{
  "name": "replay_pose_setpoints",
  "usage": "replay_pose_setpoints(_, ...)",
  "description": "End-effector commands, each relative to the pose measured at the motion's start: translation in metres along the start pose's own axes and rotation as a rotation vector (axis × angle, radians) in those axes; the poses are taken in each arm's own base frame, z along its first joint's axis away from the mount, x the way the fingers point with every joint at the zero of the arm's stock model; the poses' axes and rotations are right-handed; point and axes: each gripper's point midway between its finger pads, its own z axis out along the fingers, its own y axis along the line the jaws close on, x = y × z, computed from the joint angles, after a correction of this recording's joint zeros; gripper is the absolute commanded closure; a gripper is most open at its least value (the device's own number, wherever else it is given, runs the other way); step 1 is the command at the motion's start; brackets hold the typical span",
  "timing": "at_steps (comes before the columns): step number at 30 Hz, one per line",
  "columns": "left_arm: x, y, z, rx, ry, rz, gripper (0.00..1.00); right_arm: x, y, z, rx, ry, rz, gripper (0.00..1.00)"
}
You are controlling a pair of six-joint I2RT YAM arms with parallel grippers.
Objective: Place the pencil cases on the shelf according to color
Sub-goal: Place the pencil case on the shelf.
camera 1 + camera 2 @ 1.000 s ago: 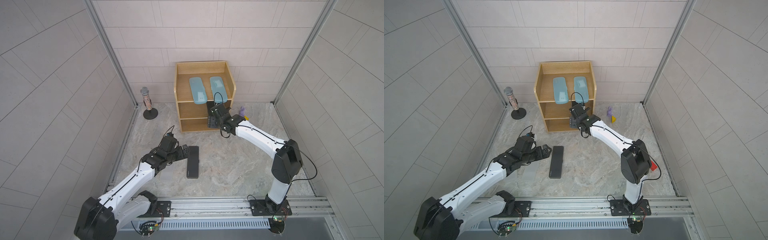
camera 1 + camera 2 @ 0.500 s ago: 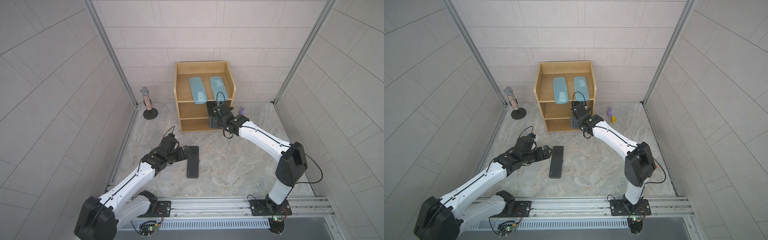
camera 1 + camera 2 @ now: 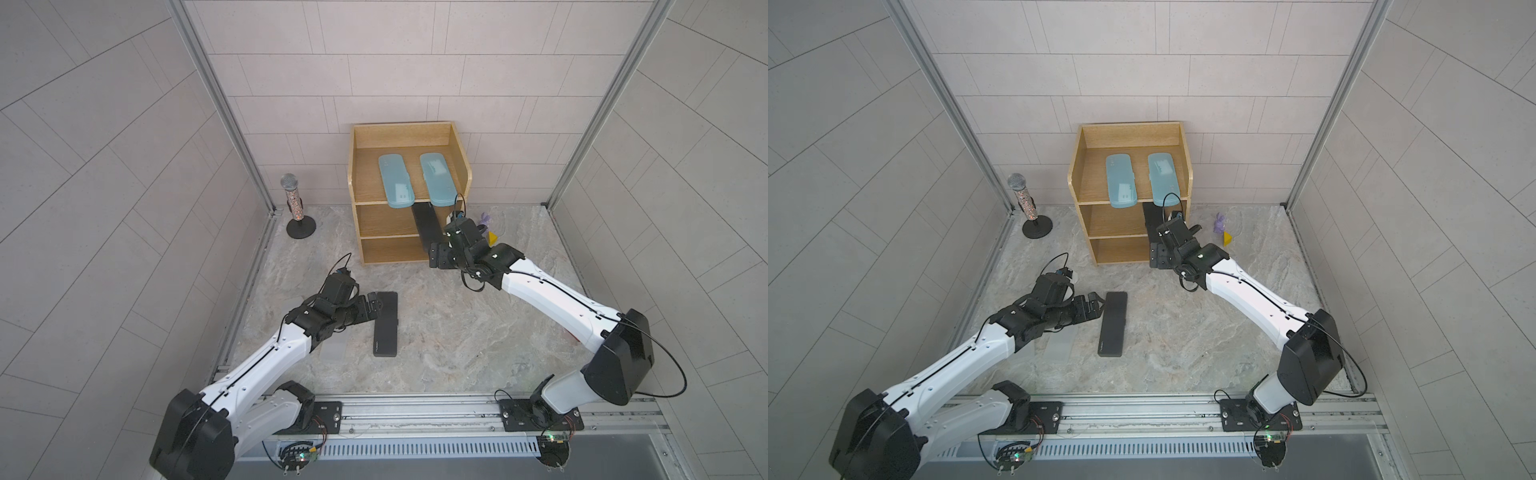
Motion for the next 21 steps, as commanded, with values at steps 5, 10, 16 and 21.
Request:
replay_pose_setpoints(5, 0.007, 0.006, 0.008, -0.031, 0.010, -0.004, 0.00, 0.014, 0.006, -0.008, -0.077, -0.016, 0.034, 0.27)
replay_pose_setpoints(10, 0.010, 0.006, 0.018, -0.047, 0.028, 0.005, 0.00, 0.019, 0.013, 0.007, -0.101, 0.003, 0.031, 0.44)
replay_pose_setpoints(16, 0.018, 0.009, 0.024, -0.067, 0.046, 0.015, 0.00, 0.005, 0.023, 0.034, -0.133, -0.004, 0.059, 0.49)
replay_pose_setpoints(21, 0.027, 0.016, 0.026, -0.088, 0.060, 0.015, 0.00, -0.013, 0.024, 0.055, -0.129, -0.014, 0.068, 0.50)
